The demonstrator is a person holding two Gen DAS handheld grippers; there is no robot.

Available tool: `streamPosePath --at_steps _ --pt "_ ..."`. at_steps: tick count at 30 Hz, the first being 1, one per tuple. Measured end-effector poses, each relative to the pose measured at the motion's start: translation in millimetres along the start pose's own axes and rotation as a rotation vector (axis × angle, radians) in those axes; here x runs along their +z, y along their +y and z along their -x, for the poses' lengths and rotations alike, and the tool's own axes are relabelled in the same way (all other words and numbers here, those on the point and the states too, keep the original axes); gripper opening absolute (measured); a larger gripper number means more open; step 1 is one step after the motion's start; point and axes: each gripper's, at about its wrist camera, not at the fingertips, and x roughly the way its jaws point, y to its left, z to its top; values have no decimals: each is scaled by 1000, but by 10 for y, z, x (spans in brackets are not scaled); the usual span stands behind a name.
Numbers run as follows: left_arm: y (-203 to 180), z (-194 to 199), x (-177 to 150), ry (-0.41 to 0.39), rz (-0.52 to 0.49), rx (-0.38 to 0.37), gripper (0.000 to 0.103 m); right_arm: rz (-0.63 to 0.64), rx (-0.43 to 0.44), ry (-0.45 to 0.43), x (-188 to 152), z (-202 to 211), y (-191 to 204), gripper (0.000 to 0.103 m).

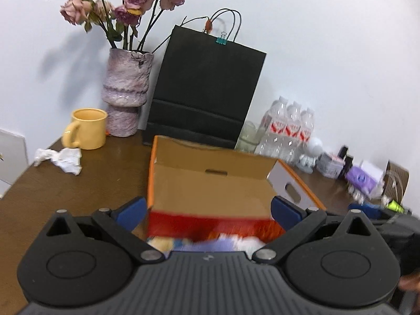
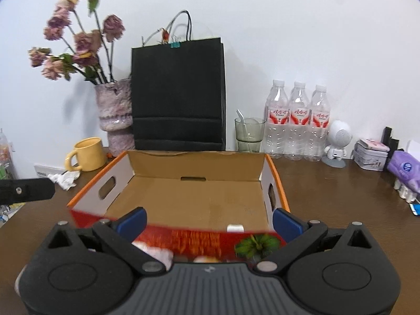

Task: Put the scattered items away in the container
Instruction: 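Grasp the green tissue pack with the right gripper while the left gripper grasps the small clear bag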

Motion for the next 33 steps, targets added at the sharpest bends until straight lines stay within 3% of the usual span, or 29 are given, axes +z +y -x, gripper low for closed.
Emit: streamPosePath --at_steps 10,18,23,25,27,31,33 --pt "35 555 -633 65 -124 16 103 69 30 82 -698 670 178 103" --pt "21 527 -1173 195 -239 26 103 49 68 188 -1244 805 375 103" --pt "-40 486 -1326 191 -328 27 100 52 78 217 -1441 817 483 102" --pt "-75 438 -1358 200 -359 29 95 53 75 217 -1482 820 518 101" --pt "-94 391 -1393 217 -370 13 82 54 66 213 -1507 820 545 99" --pt "-96 372 -1433 223 -371 -25 66 58 65 209 -1508 797 560 94" --pt "-107 383 -1432 227 -364 -66 41 59 75 207 -1522 791 564 78"
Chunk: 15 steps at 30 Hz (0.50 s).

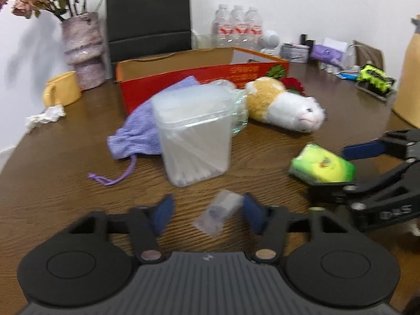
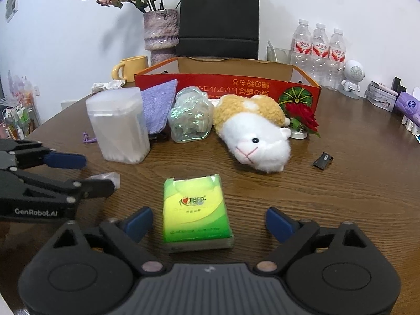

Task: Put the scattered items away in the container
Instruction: 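Grasp the green tissue pack with the right gripper while the left gripper grasps the small clear bag, then lower the tissue pack and clear bag into the box and open both grippers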

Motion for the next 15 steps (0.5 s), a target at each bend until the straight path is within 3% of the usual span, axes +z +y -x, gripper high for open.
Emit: streamPosePath --at_steps 1,2,3,15 --pt "-15 6 3 0 -1 -8 35 5 -3 -11 -6 7 5 71" --pt "-37 13 6 -1 -9 -9 22 14 0 -26 -9 25 10 52" --pt "-56 20 6 -1 -9 -8 20 12 14 -31 -4 39 9 44" --pt "-136 89 -53 -32 41 35 19 -20 48 -51 -36 108 -50 44"
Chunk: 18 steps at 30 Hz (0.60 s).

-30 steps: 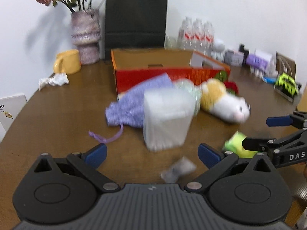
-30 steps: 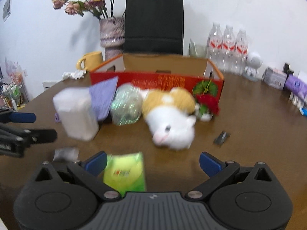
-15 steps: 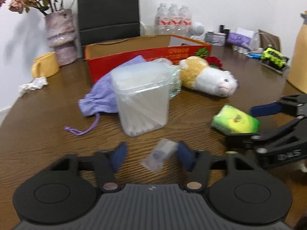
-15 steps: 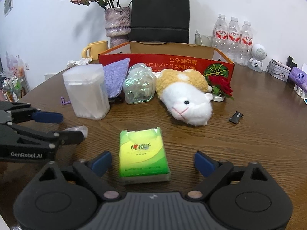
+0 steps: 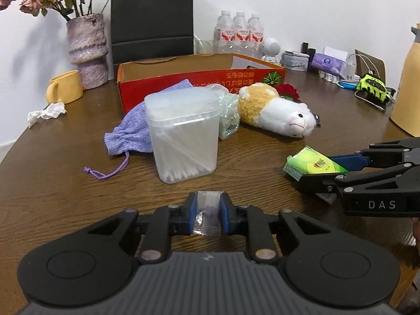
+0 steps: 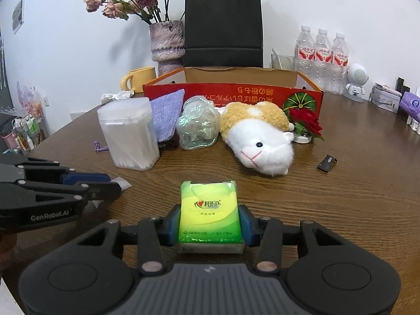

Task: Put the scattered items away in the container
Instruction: 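Lower the tissue pack and clear bag into the box and open both grippers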

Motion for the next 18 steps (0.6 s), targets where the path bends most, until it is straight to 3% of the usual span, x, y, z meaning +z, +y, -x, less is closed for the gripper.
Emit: streamPosePath --at_steps 7,11,18 --pt "-21 84 3 -41 44 47 18 -12 6 -23 12 52 -31 44" --pt "-12 224 67 -95 80 21 18 -23 12 -50 59 140 -74 44" --pt "121 473 584 -235 125 -26 18 -14 0 -176 454 366 -218 44"
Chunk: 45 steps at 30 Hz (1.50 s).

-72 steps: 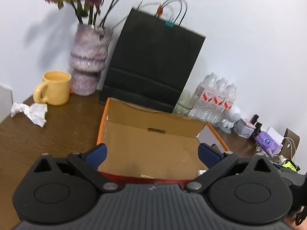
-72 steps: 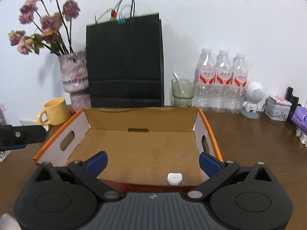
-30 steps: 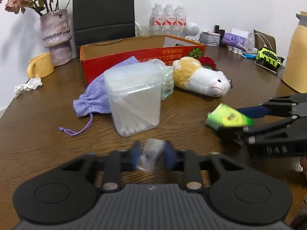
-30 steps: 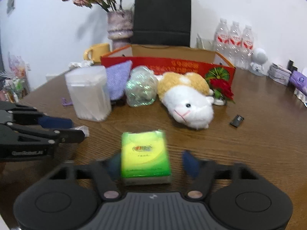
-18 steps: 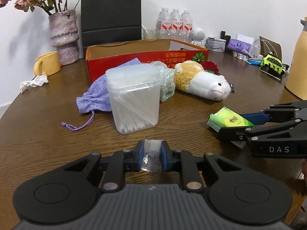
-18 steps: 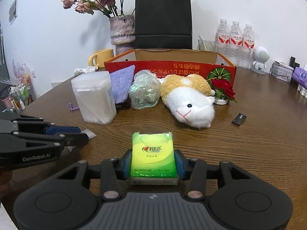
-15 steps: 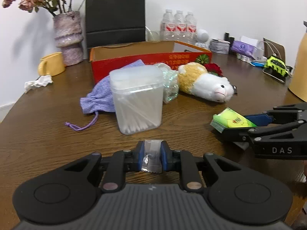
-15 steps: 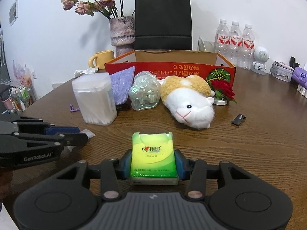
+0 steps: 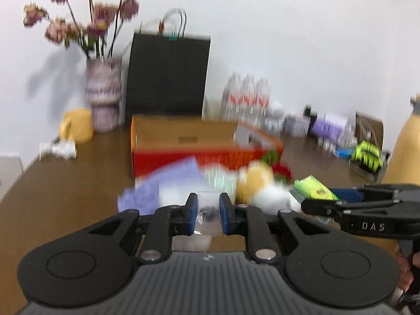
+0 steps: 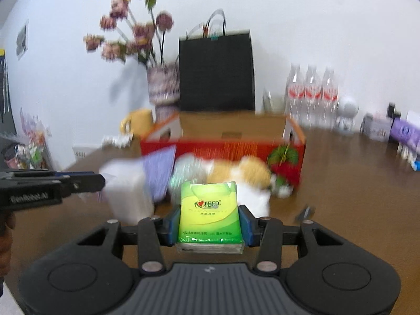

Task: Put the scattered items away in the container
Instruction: 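Lower the tissue pack and clear bag into the box and open both grippers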

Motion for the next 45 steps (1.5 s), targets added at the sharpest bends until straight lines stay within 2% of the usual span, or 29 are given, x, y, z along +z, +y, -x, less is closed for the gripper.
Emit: streamPosePath --at_steps 5,11,15,18,21,23,28,29,30,31,32,33,36,45 --pt "35 -231 470 -81 16 -1 18 -20 -4 -83 444 -99 -159 44" --pt "198 -885 878 -86 99 25 18 -12 -39 -106 950 -624 -308 44" --pt "419 -1293 985 -66 147 27 19 -28 -53 -69 1175 -1133 -426 44" --pt "544 -1551 1022 -43 133 26 19 -5 -55 -44 1262 -1438 -458 44" --pt "703 -1802 1010 19 176 30 18 -18 -56 -4 1296 -1751 -565 44" --pt "822 -1869 1002 35 233 -9 18 -37 -46 37 1276 -1939 -646 44" --pt "898 -1942 1002 68 230 46 20 -40 -69 114 1180 -2216 -718 45" --pt "899 -1960 1001 75 232 49 24 -41 -72 122 1163 -2223 -716 51" --pt "892 -1971 997 85 230 55 39 -43 -72 124 1154 -2221 -710 70" --pt "876 -1978 995 98 224 62 50 -41 -76 127 1152 -2220 -697 83" --pt "855 -1981 991 105 214 71 69 -33 -82 126 1149 -2209 -680 98" --pt "829 -1988 994 106 202 84 78 -21 -88 116 1150 -2185 -658 98" --pt "774 -1979 1000 105 178 99 87 1 -100 112 1165 -2139 -611 99" --pt "755 -1998 993 116 171 107 95 -3 -109 127 1175 -2157 -609 99"
